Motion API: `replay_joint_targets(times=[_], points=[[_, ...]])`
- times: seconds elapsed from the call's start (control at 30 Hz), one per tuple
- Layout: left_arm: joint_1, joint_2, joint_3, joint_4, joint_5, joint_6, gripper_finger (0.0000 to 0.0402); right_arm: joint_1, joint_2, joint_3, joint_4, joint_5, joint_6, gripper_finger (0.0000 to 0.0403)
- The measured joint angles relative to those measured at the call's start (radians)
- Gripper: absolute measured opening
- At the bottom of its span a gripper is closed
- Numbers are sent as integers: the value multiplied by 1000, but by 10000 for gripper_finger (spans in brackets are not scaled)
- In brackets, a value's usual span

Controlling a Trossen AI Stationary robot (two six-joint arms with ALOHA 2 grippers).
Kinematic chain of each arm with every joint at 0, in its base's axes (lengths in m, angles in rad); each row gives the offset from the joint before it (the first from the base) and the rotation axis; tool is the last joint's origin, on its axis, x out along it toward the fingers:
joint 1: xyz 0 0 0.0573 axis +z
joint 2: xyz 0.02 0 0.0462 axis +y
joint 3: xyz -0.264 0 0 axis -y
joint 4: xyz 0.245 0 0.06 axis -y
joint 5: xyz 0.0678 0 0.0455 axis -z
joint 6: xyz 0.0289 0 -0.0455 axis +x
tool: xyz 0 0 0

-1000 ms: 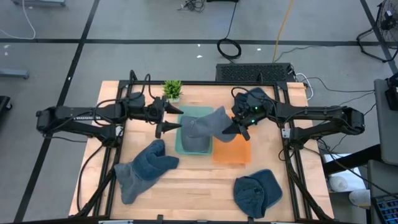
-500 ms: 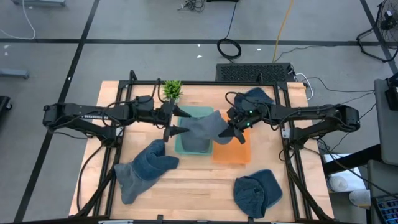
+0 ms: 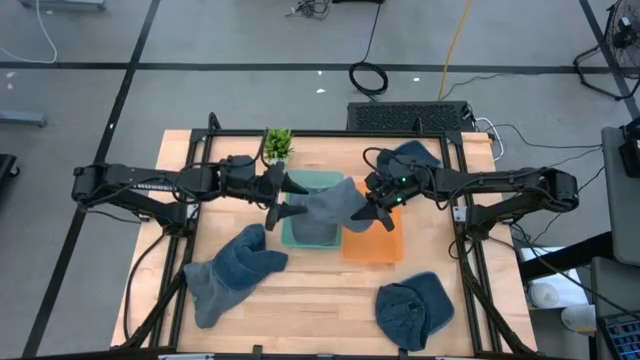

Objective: Pick & Place hat
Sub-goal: Put the top gray cap into the green bin

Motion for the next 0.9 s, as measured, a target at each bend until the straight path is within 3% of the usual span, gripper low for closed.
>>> replay_joint_targets(times=[0.27, 0.47, 0.63, 0.9], points=[[0, 0, 0, -19, 15, -26, 144, 0, 0, 0, 14, -1, 1, 0], [0, 0, 0, -6, 24, -23, 28, 0, 0, 0, 17, 0, -3, 0], [-8, 0, 0, 73, 128, -1, 26, 0, 0, 0, 23, 5, -52, 11], [-20, -11, 0, 143, 145, 29, 25, 0, 0, 0, 45, 29, -17, 47]])
